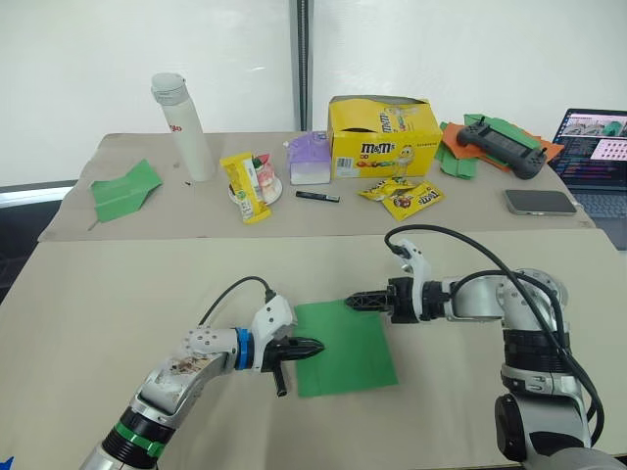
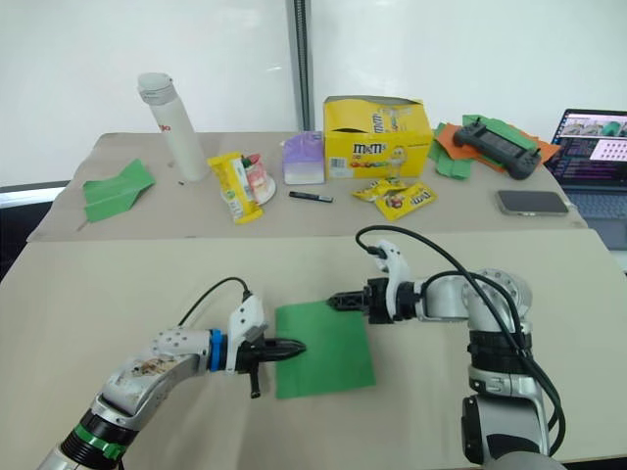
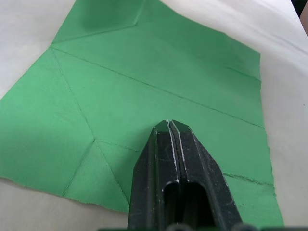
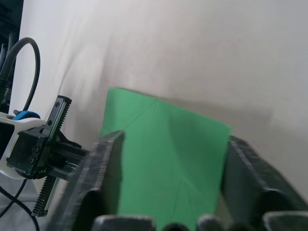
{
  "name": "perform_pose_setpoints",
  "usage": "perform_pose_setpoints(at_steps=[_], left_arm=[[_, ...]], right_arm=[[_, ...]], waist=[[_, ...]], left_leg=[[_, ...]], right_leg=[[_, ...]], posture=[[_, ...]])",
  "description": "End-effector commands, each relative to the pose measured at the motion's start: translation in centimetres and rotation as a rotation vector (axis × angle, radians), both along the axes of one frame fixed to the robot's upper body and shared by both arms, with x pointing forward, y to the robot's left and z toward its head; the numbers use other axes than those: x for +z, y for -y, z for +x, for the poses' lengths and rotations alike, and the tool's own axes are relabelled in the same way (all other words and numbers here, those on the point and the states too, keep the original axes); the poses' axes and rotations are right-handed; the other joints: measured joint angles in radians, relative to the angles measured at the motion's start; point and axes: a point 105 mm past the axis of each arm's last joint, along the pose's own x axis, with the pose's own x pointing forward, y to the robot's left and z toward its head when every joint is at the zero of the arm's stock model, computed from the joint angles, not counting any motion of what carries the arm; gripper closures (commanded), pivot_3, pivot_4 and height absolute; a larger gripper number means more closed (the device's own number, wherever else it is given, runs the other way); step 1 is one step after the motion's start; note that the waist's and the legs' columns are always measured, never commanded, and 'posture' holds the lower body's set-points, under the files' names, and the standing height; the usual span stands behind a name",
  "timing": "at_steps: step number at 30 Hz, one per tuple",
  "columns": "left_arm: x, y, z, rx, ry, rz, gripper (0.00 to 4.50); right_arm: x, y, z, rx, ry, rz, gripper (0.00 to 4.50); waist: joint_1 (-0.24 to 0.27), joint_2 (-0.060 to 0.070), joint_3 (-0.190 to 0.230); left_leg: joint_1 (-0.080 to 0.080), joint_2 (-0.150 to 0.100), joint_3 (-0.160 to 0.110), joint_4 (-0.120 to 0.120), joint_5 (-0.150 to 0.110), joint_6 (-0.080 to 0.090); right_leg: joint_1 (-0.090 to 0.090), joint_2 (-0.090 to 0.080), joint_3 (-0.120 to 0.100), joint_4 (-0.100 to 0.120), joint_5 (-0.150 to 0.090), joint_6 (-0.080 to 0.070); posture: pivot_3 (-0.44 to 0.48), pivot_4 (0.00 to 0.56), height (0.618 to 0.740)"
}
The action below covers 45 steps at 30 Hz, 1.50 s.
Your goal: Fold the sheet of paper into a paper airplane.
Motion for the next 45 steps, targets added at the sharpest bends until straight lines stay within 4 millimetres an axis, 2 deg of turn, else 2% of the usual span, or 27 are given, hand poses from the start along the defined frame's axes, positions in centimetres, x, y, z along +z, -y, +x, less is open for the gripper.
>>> perform_pose_setpoints(at_steps=[1,5,6,11,16,18,20,22,24,30,34,38,42,45], left_arm=[[-1.7,-0.5,-0.2,0.032,-0.049,0.047,4.50],[-2.2,-0.7,-0.1,0.028,-0.054,0.053,4.50],[-2.3,-0.8,-0.1,0.027,-0.055,0.055,4.50],[-2.4,-1.0,0.0,0.018,-0.052,0.059,4.50],[0.2,-0.1,1.6,0.069,-0.063,-0.070,4.50],[1.2,0.2,2.0,0.069,-0.053,-0.091,4.50],[2.1,0.4,2.5,0.076,-0.031,-0.093,4.50],[2.9,0.5,3.0,0.088,-0.010,-0.091,4.50],[4.0,0.7,3.8,0.114,0.013,-0.105,4.50],[5.7,1.5,4.3,0.120,0.033,-0.125,4.50],[7.2,1.7,5.0,0.132,0.048,-0.162,4.50],[8.2,2.0,6.1,0.152,0.068,-0.171,4.50],[8.6,2.0,8.9,0.245,0.139,-0.127,4.50],[8.6,3.0,10.4,0.242,0.166,-0.090,4.50]], right_arm=[[1.0,-0.2,0.0,0.007,0.080,0.021,3.05],[1.1,0.3,0.1,-0.023,0.099,0.040,4.38],[1.1,0.5,0.0,-0.027,0.098,0.043,4.45],[1.5,0.5,-0.3,-0.016,0.140,0.040,4.45],[4.2,-1.1,-0.3,0.061,0.551,-0.045,4.45],[3.9,-0.7,0.1,0.093,0.687,-0.171,4.45],[3.7,-0.3,0.8,0.121,0.816,-0.283,4.45],[3.5,0.0,1.3,0.101,0.879,-0.320,4.45],[2.9,0.4,1.5,0.095,0.940,-0.383,4.45],[0.9,-0.3,0.5,0.240,1.144,-0.577,4.45],[0.1,-1.0,-0.1,0.324,1.218,-0.669,4.45],[-1.0,-1.8,-1.0,0.385,1.225,-0.688,4.45],[-1.7,-1.7,-1.3,0.382,1.143,-0.669,4.45],[-2.3,-2.1,-1.7,0.392,1.080,-0.642,4.45]], waist=[[0.001,0.000,0.000],[0.002,0.000,0.000],[0.002,0.000,0.000],[0.003,0.000,0.000],[0.004,0.000,0.000],[0.001,0.000,0.000],[0.000,0.000,0.001],[0.001,-0.001,0.001],[0.002,-0.001,0.001],[0.001,-0.001,0.001],[0.001,-0.002,0.001],[0.004,-0.002,0.002],[0.005,-0.002,0.002],[0.005,-0.003,0.002]], left_leg=[[0.000,0.000,0.000,0.000,0.000,0.000],[0.000,0.000,0.000,0.000,0.000,0.000],[0.000,0.000,0.000,0.000,0.000,0.000],[0.000,0.000,0.000,0.000,0.000,0.000],[-0.002,0.000,0.000,0.000,0.000,0.000],[-0.002,-0.001,0.000,0.001,0.000,0.000],[-0.003,-0.001,0.002,0.001,0.000,0.000],[-0.003,-0.001,0.002,0.000,0.000,0.000],[-0.003,-0.001,0.002,0.000,0.000,0.000],[-0.005,-0.001,0.001,0.000,0.000,0.000],[-0.005,-0.001,0.001,0.000,0.000,-0.001],[-0.005,-0.002,0.001,0.001,0.000,-0.001],[-0.005,-0.002,0.000,0.001,0.000,-0.001],[-0.005,-0.002,0.000,0.001,0.001,-0.001]], right_leg=[[0.000,0.000,0.000,0.000,0.000,0.000],[0.000,0.000,0.000,0.000,0.000,0.000],[0.000,0.000,0.000,0.000,0.000,0.000],[0.000,0.000,0.000,0.000,0.000,0.000],[-0.002,-0.001,0.000,0.000,0.000,0.001],[-0.002,-0.001,-0.001,0.000,-0.004,0.009],[-0.003,-0.001,0.000,0.000,-0.005,0.010],[-0.004,-0.001,-0.001,0.000,-0.005,0.010],[-0.004,0.000,-0.001,0.000,-0.001,0.003],[-0.006,-0.001,0.000,0.000,0.000,0.002],[-0.006,-0.001,0.000,0.000,0.000,0.002],[-0.005,-0.001,0.000,0.000,0.000,0.002],[-0.005,-0.001,0.000,0.000,0.000,0.002],[-0.004,-0.001,-0.001,0.000,0.000,0.001]], posture=[[0.000,0.150,0.740],[0.000,0.150,0.740],[0.000,0.150,0.740],[0.000,0.150,0.740],[0.000,0.150,0.740],[0.000,0.150,0.740],[0.000,0.150,0.740],[0.000,0.150,0.740],[0.000,0.150,0.740],[0.000,0.150,0.740],[0.000,0.150,0.740],[0.000,0.150,0.740],[0.000,0.150,0.740],[0.000,0.150,0.740]])
